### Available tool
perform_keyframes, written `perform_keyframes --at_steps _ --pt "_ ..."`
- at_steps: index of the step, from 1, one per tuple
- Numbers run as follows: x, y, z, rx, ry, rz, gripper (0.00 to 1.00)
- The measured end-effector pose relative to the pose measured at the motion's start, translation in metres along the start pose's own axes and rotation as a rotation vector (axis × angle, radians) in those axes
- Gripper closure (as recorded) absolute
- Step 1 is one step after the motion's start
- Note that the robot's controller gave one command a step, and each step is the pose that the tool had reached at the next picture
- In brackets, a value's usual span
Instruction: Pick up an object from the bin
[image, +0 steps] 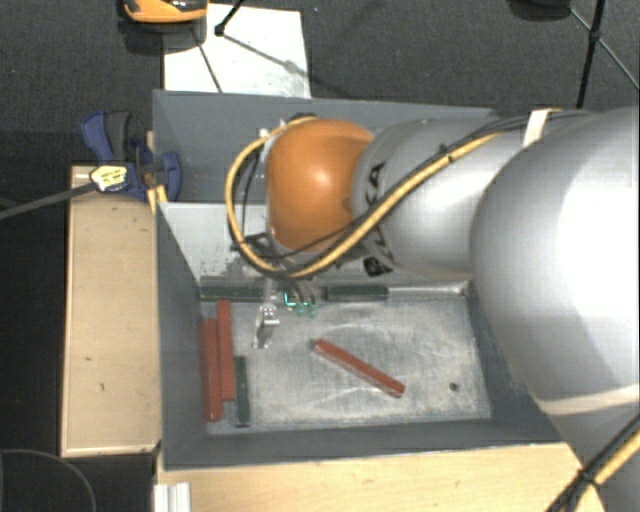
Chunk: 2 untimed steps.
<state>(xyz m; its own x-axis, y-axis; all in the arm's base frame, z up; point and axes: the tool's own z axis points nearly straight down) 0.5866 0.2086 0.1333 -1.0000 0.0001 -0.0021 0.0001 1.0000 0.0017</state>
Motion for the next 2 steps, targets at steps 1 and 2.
perform_keyframes --at_steps 1,2 --pt "-0.005 0.019 0.023 0.001 -0.006 -0.142 0.00" --pt "-0.005 0.034 0.047 -0.001 -0.002 -0.235 0.00"
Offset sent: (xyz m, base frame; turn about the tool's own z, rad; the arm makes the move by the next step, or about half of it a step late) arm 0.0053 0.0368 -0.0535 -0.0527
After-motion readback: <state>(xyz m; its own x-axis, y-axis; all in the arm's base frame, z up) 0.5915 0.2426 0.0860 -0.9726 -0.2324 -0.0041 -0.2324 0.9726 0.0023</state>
